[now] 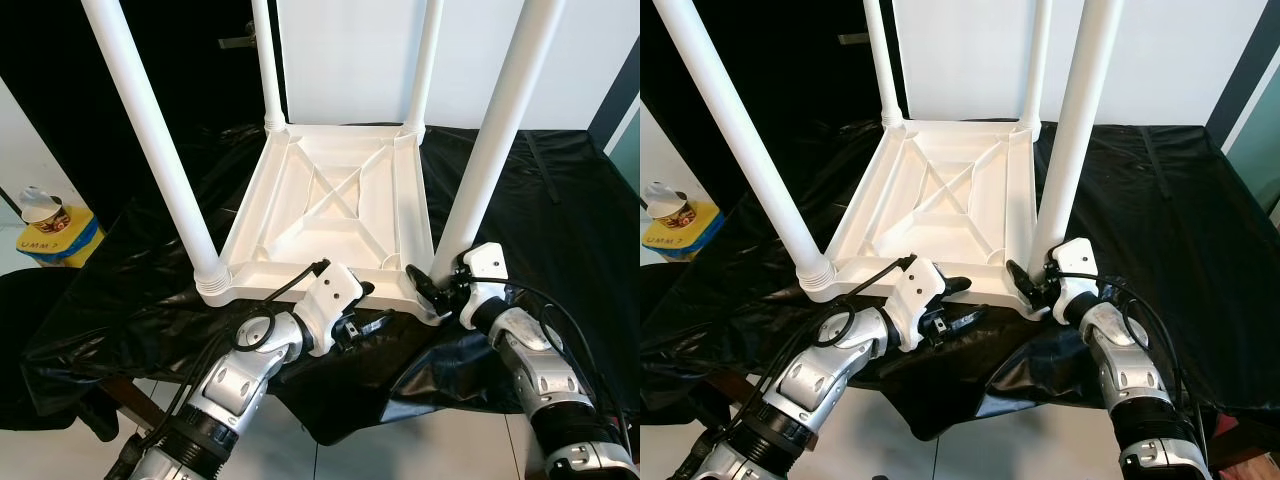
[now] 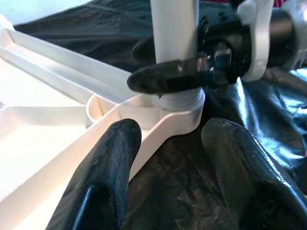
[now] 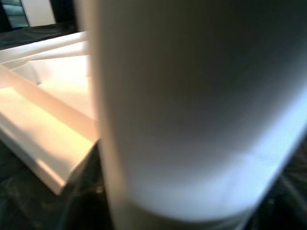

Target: Building children table

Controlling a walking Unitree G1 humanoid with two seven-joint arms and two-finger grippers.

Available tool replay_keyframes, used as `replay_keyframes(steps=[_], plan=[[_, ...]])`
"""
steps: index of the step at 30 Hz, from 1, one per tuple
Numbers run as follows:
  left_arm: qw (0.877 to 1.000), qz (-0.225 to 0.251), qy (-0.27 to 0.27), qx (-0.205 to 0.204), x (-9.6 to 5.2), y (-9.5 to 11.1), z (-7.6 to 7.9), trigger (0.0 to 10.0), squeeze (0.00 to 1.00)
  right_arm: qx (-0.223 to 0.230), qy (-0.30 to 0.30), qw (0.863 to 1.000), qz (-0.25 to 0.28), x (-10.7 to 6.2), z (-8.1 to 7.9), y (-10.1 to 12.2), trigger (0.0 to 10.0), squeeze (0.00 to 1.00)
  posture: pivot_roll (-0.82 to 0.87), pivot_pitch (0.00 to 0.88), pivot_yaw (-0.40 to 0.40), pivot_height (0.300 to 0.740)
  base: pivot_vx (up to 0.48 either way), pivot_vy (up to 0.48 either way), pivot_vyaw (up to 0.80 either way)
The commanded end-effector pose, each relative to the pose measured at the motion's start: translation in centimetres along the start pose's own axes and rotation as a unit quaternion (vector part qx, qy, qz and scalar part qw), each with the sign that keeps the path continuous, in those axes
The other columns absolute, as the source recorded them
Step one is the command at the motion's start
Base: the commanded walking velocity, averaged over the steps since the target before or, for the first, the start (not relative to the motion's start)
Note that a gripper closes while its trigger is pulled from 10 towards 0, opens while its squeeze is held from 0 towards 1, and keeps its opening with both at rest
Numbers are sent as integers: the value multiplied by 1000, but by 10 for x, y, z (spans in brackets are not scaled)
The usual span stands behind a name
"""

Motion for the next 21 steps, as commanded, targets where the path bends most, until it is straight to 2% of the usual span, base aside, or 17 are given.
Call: replay_keyframes(steps=[1,6,7,11,14,16,17,20,21], plan=[[1000,-11,-12,-3,-3,-4,1,10000,0,-4,9,1000,-13,0,-3,-6,0,0,-114,0,13,740,0,0,0],[1000,-12,-11,-4,-3,-4,1,10000,0,7,-7,1000,-17,-2,0,-9,0,0,-117,0,19,740,0,0,0],[1000,-11,-11,-4,-3,-3,0,10000,0,22,-42,999,-25,-3,3,-12,10000,0,-119,0,21,740,0,0,0],[1000,-11,-11,-4,-3,-3,-1,10000,0,28,-66,997,-28,-3,5,-14,10000,0,-121,0,23,740,0,0,0],[1000,-11,-15,-6,-2,-3,1,10000,0,47,-137,989,-40,-2,5,-16,10000,0,-128,0,28,740,0,0,0],[1000,-11,-15,-7,-2,-3,2,10000,0,50,-145,987,-42,-1,5,-16,10000,0,-128,0,28,740,0,0,0],[1000,-12,-16,-6,-2,-3,2,10000,0,35,-163,985,-53,-1,4,-17,10000,0,-130,5,27,740,0,0,0],[1000,-12,-16,-6,-2,-3,2,10000,0,30,-167,984,-57,-1,3,-17,10000,0,-130,5,27,740,0,0,0],[1000,-12,-17,-6,-1,-4,3,10000,0,38,-198,977,-65,-2,1,-18,10000,0,-138,5,29,740,0,0,0]])
Point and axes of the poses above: a point about 5 cm out from each wrist's last joint towards the gripper, its own x axis pointing out of the wrist towards the gripper, its own y axis along the axis of the wrist's last joint, z = x × y, the point moved 2 cm from there along x, pointing out of the wrist towards the gripper, and after that the axes turned 9 degrees about -x, right-handed, at the moved point
